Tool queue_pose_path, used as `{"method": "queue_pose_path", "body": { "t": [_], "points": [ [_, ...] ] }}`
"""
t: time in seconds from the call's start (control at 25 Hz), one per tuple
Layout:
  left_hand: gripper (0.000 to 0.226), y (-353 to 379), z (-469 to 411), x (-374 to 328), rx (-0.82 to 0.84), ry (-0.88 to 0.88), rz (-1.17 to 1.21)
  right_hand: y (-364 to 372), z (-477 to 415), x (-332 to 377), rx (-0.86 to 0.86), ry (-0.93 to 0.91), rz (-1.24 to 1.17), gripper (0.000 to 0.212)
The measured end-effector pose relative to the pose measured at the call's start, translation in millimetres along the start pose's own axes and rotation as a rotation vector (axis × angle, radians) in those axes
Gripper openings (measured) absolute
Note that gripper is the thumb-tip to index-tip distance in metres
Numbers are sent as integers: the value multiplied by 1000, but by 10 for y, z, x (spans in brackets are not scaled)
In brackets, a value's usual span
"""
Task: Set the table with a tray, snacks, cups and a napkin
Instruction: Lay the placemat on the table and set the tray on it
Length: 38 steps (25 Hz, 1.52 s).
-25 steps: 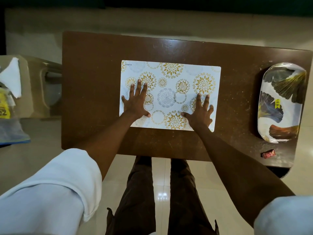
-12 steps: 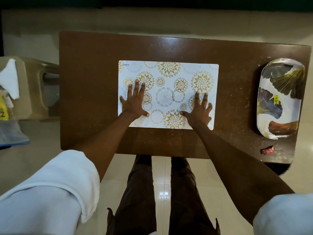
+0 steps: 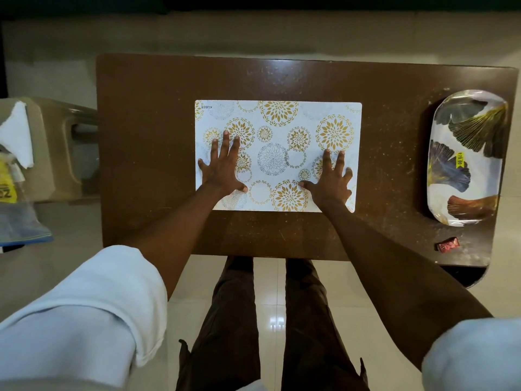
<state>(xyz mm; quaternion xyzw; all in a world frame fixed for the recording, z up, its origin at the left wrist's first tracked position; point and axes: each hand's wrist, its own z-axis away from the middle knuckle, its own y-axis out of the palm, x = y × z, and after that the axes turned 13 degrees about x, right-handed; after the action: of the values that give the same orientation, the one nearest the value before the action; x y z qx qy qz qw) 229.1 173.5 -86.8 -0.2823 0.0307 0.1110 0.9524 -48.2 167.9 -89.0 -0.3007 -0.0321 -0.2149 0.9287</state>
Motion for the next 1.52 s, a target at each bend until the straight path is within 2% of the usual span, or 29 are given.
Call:
{"method": "queue_pose_path", "body": {
  "t": [0.2, 0.32, 0.52, 0.64, 0.72, 0.84, 0.96, 1.04, 1.16, 1.36, 1.52],
  "points": [
    [136, -232, 56, -262, -9, 7, -33, -304, 73, -118, -91, -13, -37, 102],
    [123, -489, -13, -705, -65, 64, -32, -594, 116, -377, -157, 15, -104, 100],
    [107, -1010, -195, -1984, -176, 278, -44, -1073, 206, -1128, -337, 159, -343, 91],
    [94, -1210, -319, -2888, -196, 405, -32, -1190, 304, -1659, -395, 270, -560, 71],
    [89, -1226, -380, -3511, -169, 461, -19, -1157, 393, -2003, -453, 338, -675, 59],
    [88, -1167, -473, -4269, -88, 520, -57, -1070, 511, -2364, -540, 497, -862, 60],
    [73, -1088, -654, -4810, -30, 603, -114, -1031, 545, -2660, -622, 608, -1106, 58],
    [69, -1017, -765, -5091, -15, 604, -156, -988, 516, -2861, -633, 671, -1241, 56],
    [75, -930, -906, -5364, -12, 580, -199, -908, 431, -3031, -616, 745, -1361, 55],
    [85, -927, -1078, -5643, -63, 544, -324, -864, 247, -3073, -604, 745, -1541, 52],
    [59, -981, -1265, -5868, -68, 539, -256, -855, 139, -3205, -594, 663, -1696, 44]
  ]
}}
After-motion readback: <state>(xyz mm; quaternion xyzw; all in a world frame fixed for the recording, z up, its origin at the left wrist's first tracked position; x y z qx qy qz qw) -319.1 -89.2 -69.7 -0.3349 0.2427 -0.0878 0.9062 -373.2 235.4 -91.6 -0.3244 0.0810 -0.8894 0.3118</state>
